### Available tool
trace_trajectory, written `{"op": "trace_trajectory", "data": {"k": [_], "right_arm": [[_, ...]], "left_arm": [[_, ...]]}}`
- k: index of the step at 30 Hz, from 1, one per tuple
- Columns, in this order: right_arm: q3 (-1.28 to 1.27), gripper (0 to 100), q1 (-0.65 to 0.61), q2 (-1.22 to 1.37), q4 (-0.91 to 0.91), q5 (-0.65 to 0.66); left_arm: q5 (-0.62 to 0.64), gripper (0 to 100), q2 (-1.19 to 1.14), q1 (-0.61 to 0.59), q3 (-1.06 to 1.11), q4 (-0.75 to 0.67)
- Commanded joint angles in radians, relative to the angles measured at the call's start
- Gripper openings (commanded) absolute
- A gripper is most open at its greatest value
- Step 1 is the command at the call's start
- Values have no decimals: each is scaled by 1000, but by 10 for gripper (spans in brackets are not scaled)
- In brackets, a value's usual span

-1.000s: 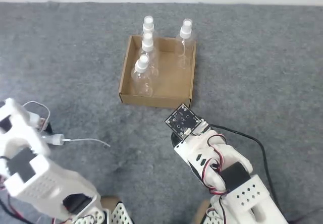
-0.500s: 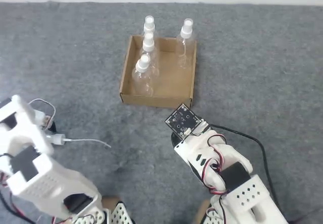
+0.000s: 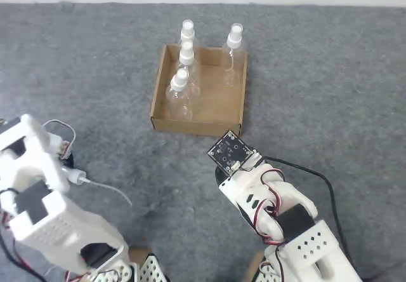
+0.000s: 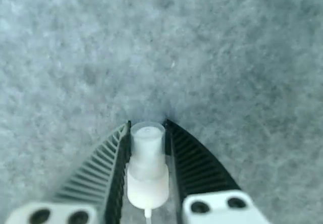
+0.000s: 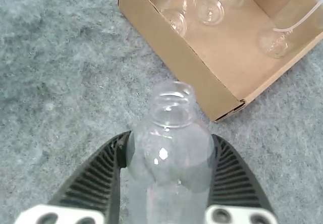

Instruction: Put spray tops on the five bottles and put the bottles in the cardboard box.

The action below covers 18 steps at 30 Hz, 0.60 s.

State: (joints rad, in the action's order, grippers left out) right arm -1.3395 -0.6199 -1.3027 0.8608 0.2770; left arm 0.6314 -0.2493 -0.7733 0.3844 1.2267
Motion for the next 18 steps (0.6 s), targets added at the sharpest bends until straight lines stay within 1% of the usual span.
{"op": "trace_trajectory", "data": {"k": [1,5,10,14,18], "right_arm": [[21,111,10,-30,-13,12],[21,111,8,-31,-13,8],[29,111,4,-31,7,6],[69,111,2,-31,64,5],[72,111,2,-31,68,5]], "left_arm": [[12,10,21,5,-128,143],[8,9,21,6,-263,275],[6,9,64,8,-398,390],[6,9,224,8,-414,402],[6,9,385,23,-414,402]]}}
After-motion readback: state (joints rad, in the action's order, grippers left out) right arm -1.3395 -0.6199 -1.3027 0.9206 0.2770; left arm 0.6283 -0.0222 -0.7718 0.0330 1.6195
